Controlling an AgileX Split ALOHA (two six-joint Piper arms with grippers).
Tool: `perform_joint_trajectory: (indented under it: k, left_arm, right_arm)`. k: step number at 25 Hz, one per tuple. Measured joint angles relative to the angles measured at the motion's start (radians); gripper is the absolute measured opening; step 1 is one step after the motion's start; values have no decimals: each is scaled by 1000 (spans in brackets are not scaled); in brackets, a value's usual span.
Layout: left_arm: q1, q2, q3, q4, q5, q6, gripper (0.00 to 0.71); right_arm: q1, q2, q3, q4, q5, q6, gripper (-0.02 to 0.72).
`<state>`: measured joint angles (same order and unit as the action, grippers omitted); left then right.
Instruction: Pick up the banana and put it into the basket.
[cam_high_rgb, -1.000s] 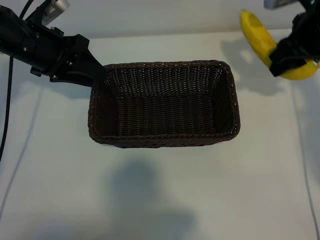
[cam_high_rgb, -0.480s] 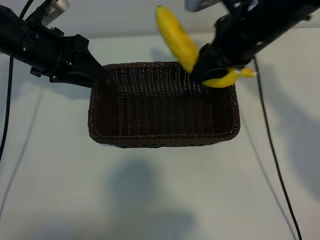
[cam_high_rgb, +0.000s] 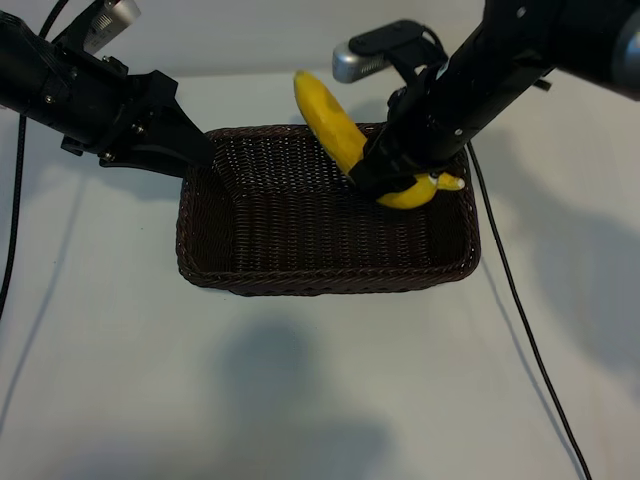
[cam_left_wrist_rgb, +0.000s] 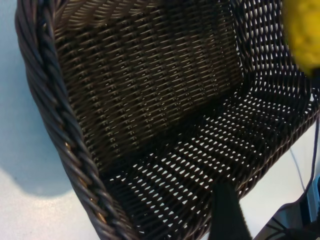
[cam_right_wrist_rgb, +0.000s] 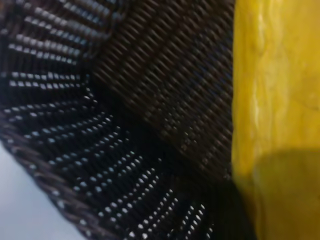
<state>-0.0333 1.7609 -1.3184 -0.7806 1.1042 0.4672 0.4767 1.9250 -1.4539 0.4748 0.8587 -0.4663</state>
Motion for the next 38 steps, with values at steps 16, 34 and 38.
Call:
perform_joint_trajectory:
  k: [16, 34, 38]
  left_arm:
    - [0, 0, 0, 0, 19, 0, 467]
    - [0, 0, 0, -23, 29, 1, 467]
    - [0, 0, 0, -23, 34, 21, 467]
  right_arm:
    - [0, -26, -124, -58, 163, 66, 641]
    - [-145, -393, 152, -155, 222, -74, 547]
    - [-145, -455, 253, -118, 119, -124, 547]
